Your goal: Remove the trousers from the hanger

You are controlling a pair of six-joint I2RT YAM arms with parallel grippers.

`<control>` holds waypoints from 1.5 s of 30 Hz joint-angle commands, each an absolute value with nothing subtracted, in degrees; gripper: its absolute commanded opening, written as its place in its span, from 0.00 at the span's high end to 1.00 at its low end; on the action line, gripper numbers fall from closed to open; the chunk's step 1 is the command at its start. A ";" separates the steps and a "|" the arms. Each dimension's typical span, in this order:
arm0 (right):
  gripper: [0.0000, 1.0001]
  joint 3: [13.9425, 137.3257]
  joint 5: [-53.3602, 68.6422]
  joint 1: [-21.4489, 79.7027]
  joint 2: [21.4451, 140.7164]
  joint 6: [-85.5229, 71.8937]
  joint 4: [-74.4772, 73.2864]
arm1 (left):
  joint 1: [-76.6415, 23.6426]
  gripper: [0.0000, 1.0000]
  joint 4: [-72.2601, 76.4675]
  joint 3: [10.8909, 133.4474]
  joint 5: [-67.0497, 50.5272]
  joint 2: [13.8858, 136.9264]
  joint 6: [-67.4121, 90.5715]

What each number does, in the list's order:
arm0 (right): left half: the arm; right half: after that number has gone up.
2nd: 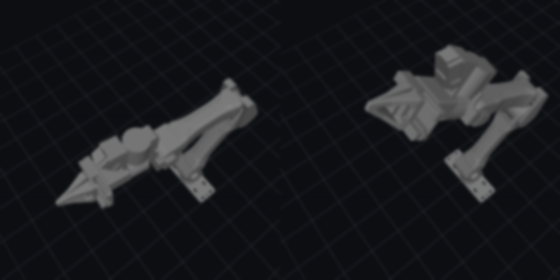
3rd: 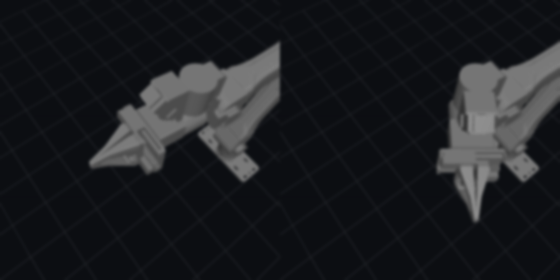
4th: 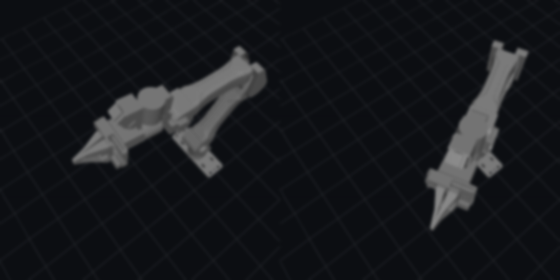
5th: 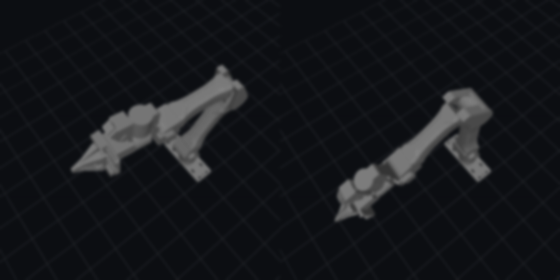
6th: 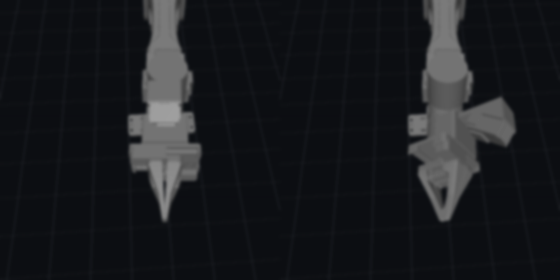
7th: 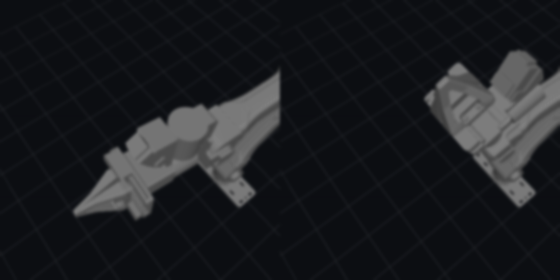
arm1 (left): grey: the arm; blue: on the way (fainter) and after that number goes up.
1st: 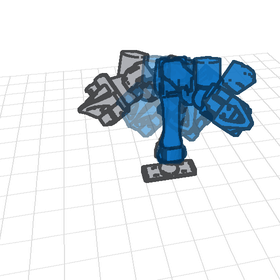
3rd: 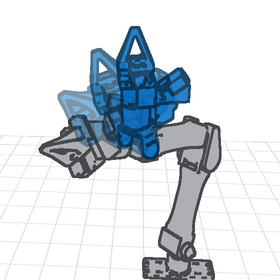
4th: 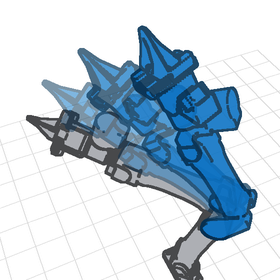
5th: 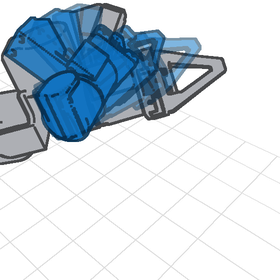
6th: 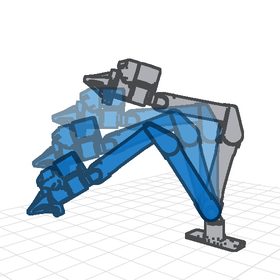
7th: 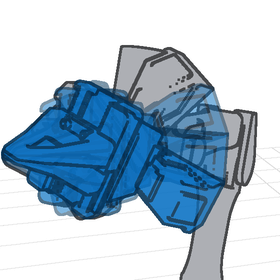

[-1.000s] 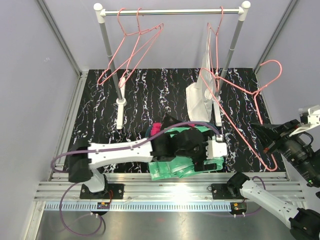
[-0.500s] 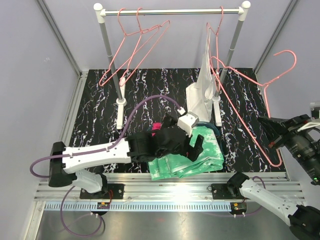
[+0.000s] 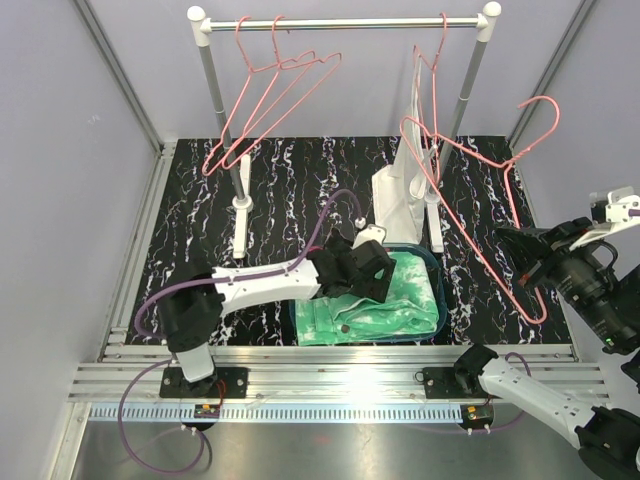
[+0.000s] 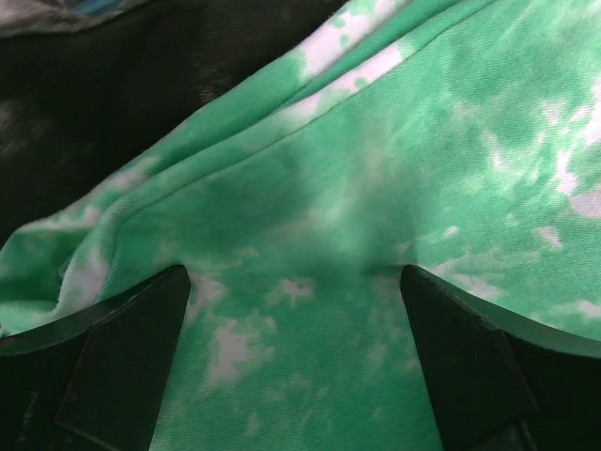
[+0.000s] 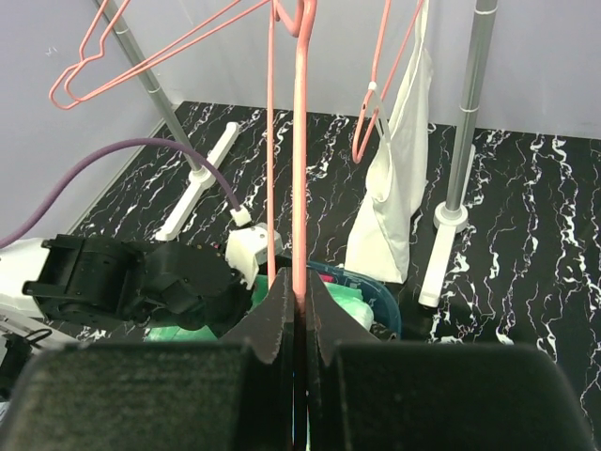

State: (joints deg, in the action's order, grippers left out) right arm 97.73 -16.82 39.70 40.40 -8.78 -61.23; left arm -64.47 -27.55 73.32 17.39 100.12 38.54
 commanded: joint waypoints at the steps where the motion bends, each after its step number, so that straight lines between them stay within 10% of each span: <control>1: 1.00 96.42 -15.65 39.90 40.17 -8.79 -58.36 | -63.46 0.01 -24.62 71.38 16.19 105.37 31.73; 27: 1.00 94.31 -17.05 39.90 38.67 -9.67 -58.09 | -67.14 0.01 -26.71 72.42 18.56 82.18 36.02; 45: 1.00 92.64 -16.61 39.90 40.17 -10.20 -56.16 | -73.56 0.12 -31.21 68.83 20.30 106.86 40.60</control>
State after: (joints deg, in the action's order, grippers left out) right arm 92.66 -15.84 39.70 38.81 -9.89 -59.59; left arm -72.27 -27.40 70.85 18.33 99.66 41.71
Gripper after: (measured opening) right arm 0.041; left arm 0.875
